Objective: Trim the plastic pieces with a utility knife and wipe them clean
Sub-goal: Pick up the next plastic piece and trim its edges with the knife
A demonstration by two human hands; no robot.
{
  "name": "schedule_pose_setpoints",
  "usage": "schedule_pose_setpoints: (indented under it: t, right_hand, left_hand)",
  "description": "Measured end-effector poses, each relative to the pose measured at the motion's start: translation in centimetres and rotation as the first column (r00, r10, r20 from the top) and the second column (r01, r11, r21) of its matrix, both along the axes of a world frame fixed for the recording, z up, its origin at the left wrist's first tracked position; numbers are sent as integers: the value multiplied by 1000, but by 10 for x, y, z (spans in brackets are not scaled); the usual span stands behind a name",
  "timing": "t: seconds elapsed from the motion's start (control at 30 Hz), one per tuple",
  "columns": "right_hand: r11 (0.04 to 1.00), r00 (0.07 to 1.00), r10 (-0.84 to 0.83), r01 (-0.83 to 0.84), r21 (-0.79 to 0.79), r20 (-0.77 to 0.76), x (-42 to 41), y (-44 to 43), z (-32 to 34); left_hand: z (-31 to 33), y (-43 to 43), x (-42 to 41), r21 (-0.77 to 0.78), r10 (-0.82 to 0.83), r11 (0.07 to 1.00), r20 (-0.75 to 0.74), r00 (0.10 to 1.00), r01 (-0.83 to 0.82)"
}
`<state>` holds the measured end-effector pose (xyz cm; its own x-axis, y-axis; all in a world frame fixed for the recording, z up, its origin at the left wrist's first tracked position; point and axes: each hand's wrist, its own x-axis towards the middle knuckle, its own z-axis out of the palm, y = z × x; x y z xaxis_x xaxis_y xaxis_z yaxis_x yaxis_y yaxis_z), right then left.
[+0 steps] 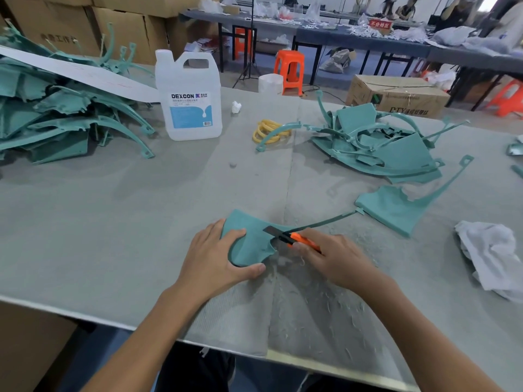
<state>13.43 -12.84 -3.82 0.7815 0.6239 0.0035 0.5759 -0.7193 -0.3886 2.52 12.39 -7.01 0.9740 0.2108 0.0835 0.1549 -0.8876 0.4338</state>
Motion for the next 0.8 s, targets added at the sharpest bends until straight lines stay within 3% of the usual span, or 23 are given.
schedule_pose_setpoints:
  t: [0.13,0.3,0.43,0.8]
  right_hand:
    - [994,991,109,-110,-10,-77,-1,-3,1]
    - [999,998,39,-39,0,-54,7,3,-1]
    - [994,982,110,-107,25,-154,5,0,1]
    - [999,998,-52,53,15,-26,0,-3,8]
  left_hand:
    - [2,0,0,-23,2,1000,8,1000,-2]
    - [2,0,-1,-48,12,999,-7,1000,-13]
    - [1,-1,-1,-58,19,998,-11,1000,-20]
    - [3,-4,-2,-95,59,993,-57,997,-64]
